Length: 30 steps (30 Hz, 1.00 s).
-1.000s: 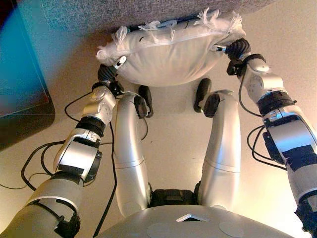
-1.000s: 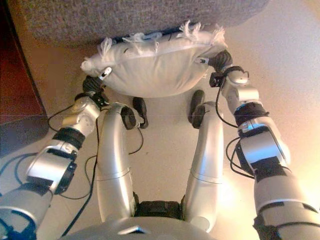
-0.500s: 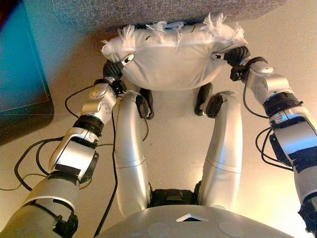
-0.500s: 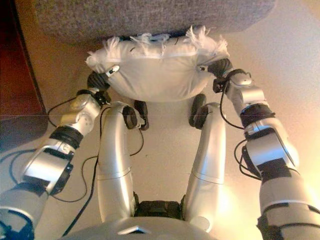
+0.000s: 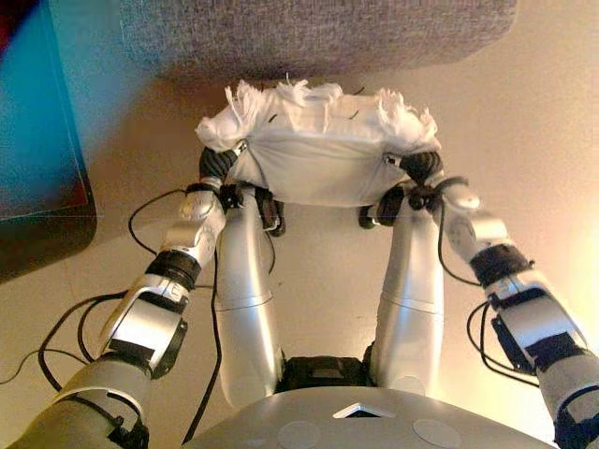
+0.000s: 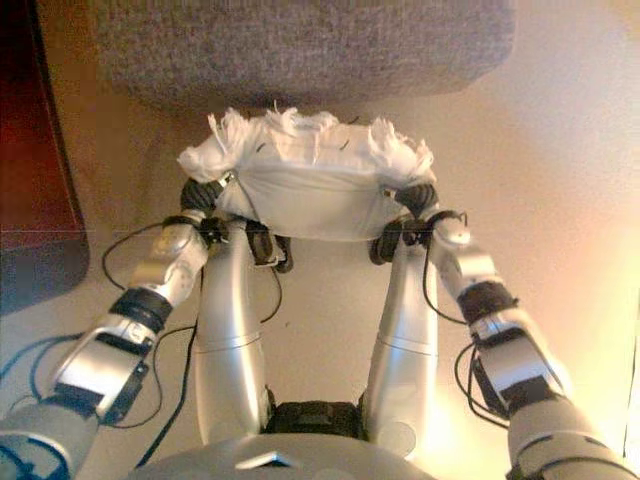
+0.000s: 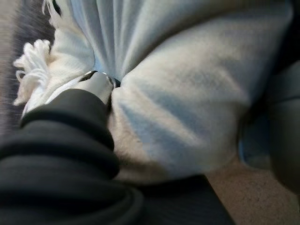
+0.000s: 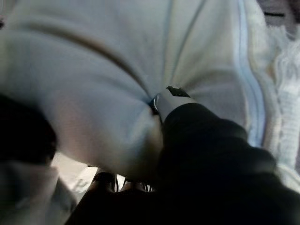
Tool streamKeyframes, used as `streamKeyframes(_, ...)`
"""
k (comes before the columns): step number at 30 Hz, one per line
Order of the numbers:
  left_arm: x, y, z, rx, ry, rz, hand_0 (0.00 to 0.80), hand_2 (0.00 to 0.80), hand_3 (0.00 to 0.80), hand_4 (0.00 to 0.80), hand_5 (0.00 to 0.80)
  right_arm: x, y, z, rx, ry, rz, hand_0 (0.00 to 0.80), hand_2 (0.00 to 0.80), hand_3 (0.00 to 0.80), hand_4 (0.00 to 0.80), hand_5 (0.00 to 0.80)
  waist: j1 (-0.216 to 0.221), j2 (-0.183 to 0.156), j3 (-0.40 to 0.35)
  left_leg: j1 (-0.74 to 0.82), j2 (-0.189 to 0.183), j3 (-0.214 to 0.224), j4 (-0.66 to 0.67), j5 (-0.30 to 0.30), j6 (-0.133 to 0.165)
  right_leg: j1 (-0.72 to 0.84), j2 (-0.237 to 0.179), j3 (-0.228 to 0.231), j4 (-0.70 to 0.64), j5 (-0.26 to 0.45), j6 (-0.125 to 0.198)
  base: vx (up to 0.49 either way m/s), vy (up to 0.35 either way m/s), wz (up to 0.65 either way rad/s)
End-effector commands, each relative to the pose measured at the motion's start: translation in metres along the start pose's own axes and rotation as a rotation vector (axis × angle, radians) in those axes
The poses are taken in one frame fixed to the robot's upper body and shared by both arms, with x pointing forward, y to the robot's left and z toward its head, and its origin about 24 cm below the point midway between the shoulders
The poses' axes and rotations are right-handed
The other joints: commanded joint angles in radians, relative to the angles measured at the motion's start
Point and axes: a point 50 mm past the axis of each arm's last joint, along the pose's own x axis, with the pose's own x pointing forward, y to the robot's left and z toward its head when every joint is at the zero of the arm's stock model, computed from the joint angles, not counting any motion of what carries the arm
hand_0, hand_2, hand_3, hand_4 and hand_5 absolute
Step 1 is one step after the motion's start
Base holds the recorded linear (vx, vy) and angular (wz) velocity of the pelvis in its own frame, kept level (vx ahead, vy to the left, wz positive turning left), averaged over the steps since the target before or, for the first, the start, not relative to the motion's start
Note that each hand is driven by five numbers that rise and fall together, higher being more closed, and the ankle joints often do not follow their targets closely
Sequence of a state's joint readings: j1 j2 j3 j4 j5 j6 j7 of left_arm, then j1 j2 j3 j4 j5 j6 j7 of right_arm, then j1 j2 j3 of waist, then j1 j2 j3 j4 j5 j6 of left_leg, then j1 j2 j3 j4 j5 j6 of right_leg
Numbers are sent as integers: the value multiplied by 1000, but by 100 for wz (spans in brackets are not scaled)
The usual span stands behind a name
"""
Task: Pick up the cushion and take it to the sofa
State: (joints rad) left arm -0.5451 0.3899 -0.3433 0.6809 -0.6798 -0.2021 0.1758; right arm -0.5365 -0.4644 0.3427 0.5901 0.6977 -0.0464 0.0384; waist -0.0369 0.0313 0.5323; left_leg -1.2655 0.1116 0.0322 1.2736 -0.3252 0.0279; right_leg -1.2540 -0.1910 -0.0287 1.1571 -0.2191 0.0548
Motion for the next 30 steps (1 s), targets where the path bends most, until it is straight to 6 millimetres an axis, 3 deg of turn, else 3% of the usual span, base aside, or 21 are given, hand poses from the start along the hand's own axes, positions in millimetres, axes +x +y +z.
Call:
streamKeyframes(1,-7,-33,27,-59,-223,-115,800,800,800,800,800,-1,27,55,53,-336,129,800,800,800,800,800,7,8,-12,205,-5,35,-271,147,-45,212,-4,20,-229,198,16,-63,14,-11)
streamKeyframes(6,-13,-31,35,-107,-274,-125,800,800,800,800,800,-12,29,57,88,-405,137,800,800,800,800,800,16,-12,-44,454,-53,54,-559,203,-46,444,-15,-31,-505,228,51,56,-15,-3)
streamKeyframes(7,-18,-28,31,-134,-270,-120,800,800,800,800,800,-18,27,48,106,-396,127,800,800,800,800,800,24,-17,-73,523,-77,48,-632,214,-48,508,-17,-42,-579,235,58,196,-43,4)
streamKeyframes(9,-27,-22,22,-135,-248,-124,800,800,800,800,800,-26,23,34,127,-369,109,800,800,800,800,800,33,-24,-107,608,-91,46,-718,231,-51,600,-20,-58,-669,243,63,202,-58,13)
streamKeyframes(10,-31,-20,18,-129,-238,-132,800,800,800,800,800,-30,20,29,137,-361,98,800,800,800,800,800,37,-30,-124,640,-99,48,-771,272,-45,633,-30,-71,-720,273,56,99,-57,17)
streamKeyframes(12,-33,-21,15,-121,-228,-144,800,800,800,800,800,-32,15,27,152,-359,84,800,800,800,800,800,46,-33,-141,695,-103,44,-829,287,-44,692,-36,-88,-770,274,56,46,-60,17)
streamKeyframes(21,-31,-18,13,-102,-175,-142,800,800,800,800,800,-30,18,22,172,-288,89,800,800,800,800,800,61,-53,-215,858,-98,14,-946,321,-54,878,-18,-124,-867,257,49,47,-111,10)
streamKeyframes(26,-41,-14,1,-113,-134,-126,800,800,800,800,800,-39,25,10,135,-241,95,800,800,800,800,800,54,-75,-292,962,-89,-3,-950,309,-72,1020,24,-122,-952,253,18,168,-112,8)
streamKeyframes(29,-48,-12,-10,-156,-93,-107,800,800,800,800,800,-48,21,-6,116,-193,55,800,800,800,800,800,55,-72,-327,1003,-109,10,-923,295,-72,1098,29,-124,-974,246,4,238,32,0)
streamKeyframes(30,-50,-12,-14,-177,-75,-100,800,800,800,800,800,-50,19,-10,61,-179,10,800,800,800,800,800,59,-60,-348,1037,-132,10,-969,299,-64,1121,32,-127,-977,241,9,249,119,5)
